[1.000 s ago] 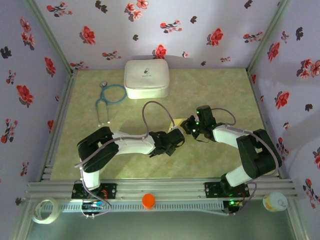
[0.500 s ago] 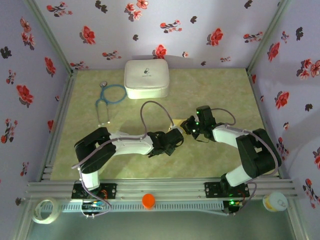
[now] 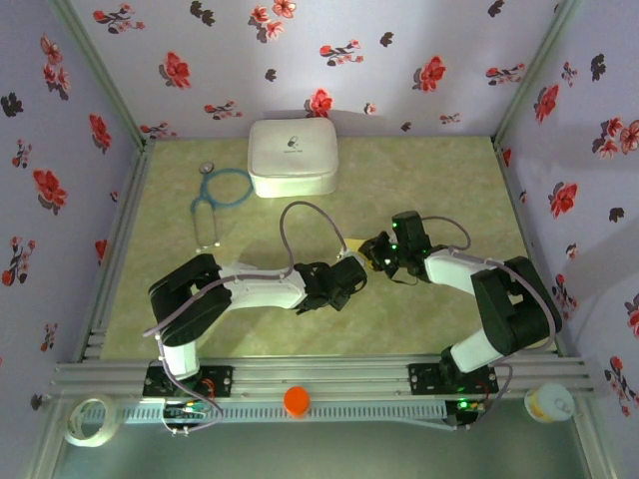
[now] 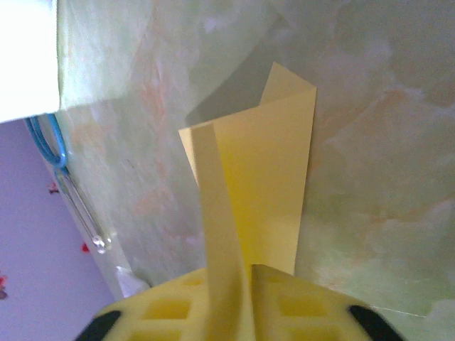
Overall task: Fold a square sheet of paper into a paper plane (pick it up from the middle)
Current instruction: Fold the wing for the fifth time at the center of the table.
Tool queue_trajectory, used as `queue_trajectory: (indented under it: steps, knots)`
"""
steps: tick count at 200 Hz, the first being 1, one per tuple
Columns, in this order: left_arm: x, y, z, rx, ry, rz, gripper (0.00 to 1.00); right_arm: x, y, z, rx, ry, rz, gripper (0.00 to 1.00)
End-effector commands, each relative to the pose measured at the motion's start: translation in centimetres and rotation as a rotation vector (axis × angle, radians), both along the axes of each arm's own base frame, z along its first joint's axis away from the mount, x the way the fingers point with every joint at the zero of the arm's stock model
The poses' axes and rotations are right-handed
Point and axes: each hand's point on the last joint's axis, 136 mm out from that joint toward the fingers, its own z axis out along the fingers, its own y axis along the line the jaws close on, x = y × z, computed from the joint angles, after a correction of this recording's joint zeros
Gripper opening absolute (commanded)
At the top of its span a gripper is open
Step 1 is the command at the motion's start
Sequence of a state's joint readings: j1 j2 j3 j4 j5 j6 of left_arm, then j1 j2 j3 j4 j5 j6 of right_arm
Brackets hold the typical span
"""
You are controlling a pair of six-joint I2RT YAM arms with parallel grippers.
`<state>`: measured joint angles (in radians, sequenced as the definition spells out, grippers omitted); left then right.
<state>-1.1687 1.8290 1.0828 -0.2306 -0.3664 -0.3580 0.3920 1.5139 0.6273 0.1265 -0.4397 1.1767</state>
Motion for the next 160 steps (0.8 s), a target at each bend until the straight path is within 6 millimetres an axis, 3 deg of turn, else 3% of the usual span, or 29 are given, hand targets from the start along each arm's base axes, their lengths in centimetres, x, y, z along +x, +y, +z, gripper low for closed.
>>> queue_trajectory:
  steps: [1,41,73,160]
  knots:
    - [0.3,0.0,-0.3,0.003,0.013,0.026,0.06,-0.2,-1.3,0.6,-0.063,-0.016,0.007,0.29]
    - [0.2,0.0,-0.6,-0.054,0.072,0.028,0.02,-0.3,-4.7,2.8,-0.171,-0.088,-0.041,0.42]
    - [0.0,-0.5,-0.8,-0.124,0.146,0.007,0.00,-0.7,-6.4,4.0,-0.200,-0.125,-0.088,0.43]
    - [0.0,-0.6,-1.1,-0.282,0.302,0.002,0.00,-0.7,-6.1,3.9,-0.161,-0.122,-0.091,0.44]
